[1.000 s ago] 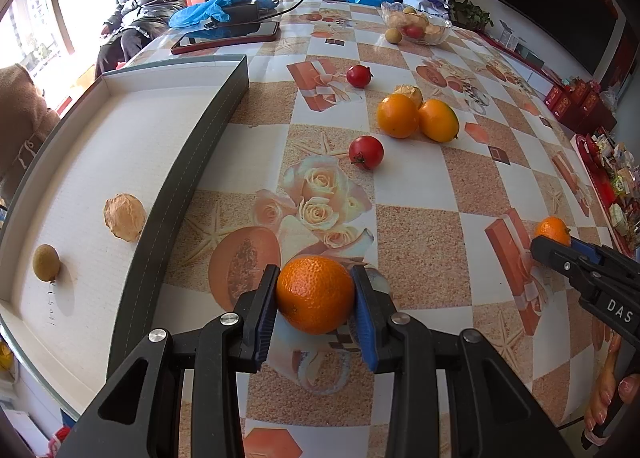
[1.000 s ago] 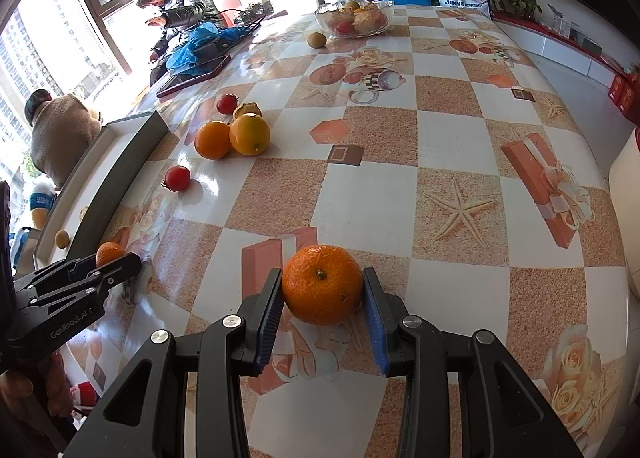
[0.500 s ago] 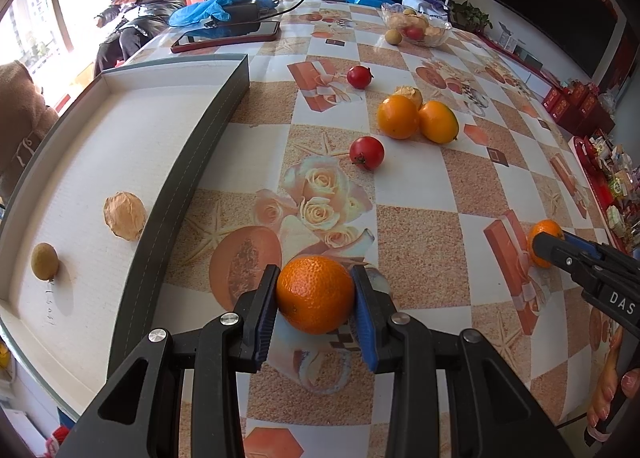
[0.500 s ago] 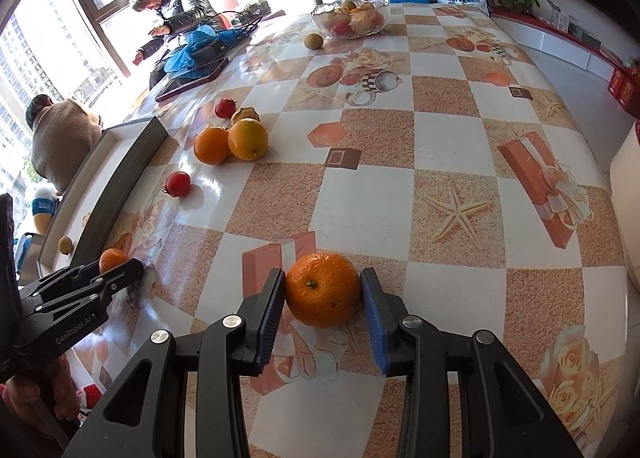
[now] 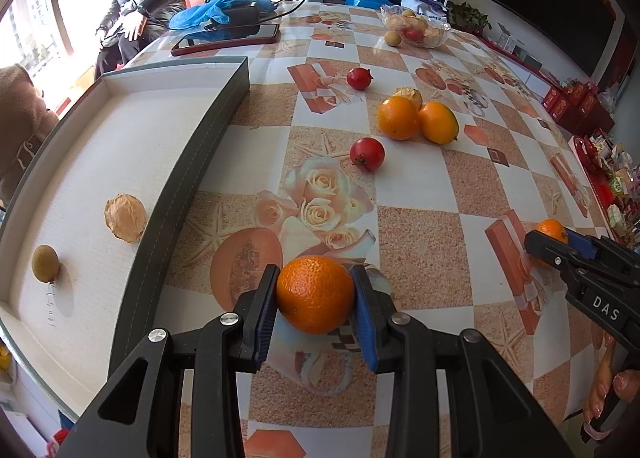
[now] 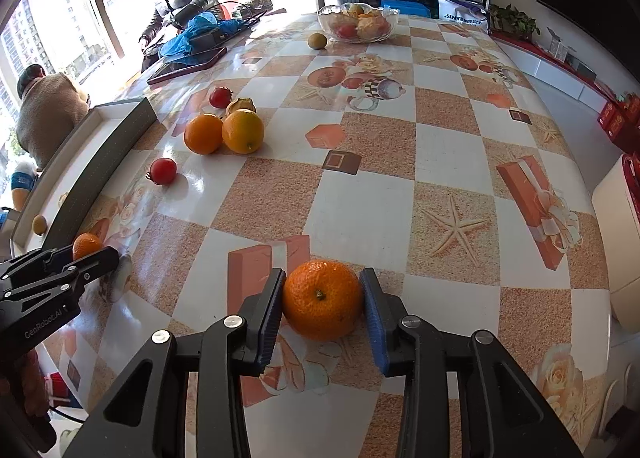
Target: Organize fruits
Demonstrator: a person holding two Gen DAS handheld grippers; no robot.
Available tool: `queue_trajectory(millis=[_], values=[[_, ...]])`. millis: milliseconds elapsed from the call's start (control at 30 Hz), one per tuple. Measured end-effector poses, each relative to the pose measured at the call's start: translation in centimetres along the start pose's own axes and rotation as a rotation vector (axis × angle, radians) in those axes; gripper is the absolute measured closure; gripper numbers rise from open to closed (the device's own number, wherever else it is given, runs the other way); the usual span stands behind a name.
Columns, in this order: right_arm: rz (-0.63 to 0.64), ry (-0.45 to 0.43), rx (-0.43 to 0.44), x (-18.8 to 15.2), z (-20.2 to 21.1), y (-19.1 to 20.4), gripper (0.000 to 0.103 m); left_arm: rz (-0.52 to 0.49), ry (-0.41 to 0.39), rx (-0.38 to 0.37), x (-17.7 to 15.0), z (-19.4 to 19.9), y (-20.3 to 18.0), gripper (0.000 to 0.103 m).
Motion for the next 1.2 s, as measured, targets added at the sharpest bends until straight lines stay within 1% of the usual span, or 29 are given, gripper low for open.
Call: queue_trajectory(millis=[333, 500, 633, 733, 833, 933, 1067, 1200], values=[[-0.057, 0.016, 0.087, 0.7, 1.0, -0.1, 0.064, 0.026, 0.011, -0.019, 0.1, 0.1, 0.6, 0.064], [-0.070, 0.023, 0.113, 1.1, 1.2, 0.3, 0.064, 0.034, 0.013, -0.028, 0.1, 0.3, 0.9, 0.064], [-0.083, 0.031, 0.145, 1.5, 1.4, 0.6, 0.064, 0.038, 0.010, -0.042, 0.4, 1.0, 1.3, 0.064], [-0.085, 0.037, 0.173, 2.0, 1.6, 1.1, 0.064, 0.048, -0.008, -0.056, 1.3, 2.1, 2.0, 0.064], [-0.083, 0.037, 0.202, 3.1, 1.9, 1.8, 0.064, 0.064, -0.033, -0.062, 2.7, 3.5, 3.4, 0.064], [-0.070, 0.035, 0.226, 4.4, 2.2, 3.0, 0.064, 0.088, -0.055, -0.050, 4.1, 4.9, 5.4, 0.064], [-0.042, 0.038, 0.268, 6.3, 2.3, 5.4, 0.064, 0.126, -0.098, 0.006, 6.0, 6.7, 8.8, 0.064], [0.004, 0.042, 0.302, 8.4, 2.1, 8.7, 0.064, 0.172, -0.146, 0.053, 7.9, 8.5, 12.3, 0.064]])
Point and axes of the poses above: each gripper's, at about its wrist camera, not at the fingertips, and z roughly against the way its jaws point, y to its left, x to its top, the point moved 1 cm from there along -z, roughly the way its jaws point, and after that the axes turned 1 degree about -z, right-handed, at the moved point
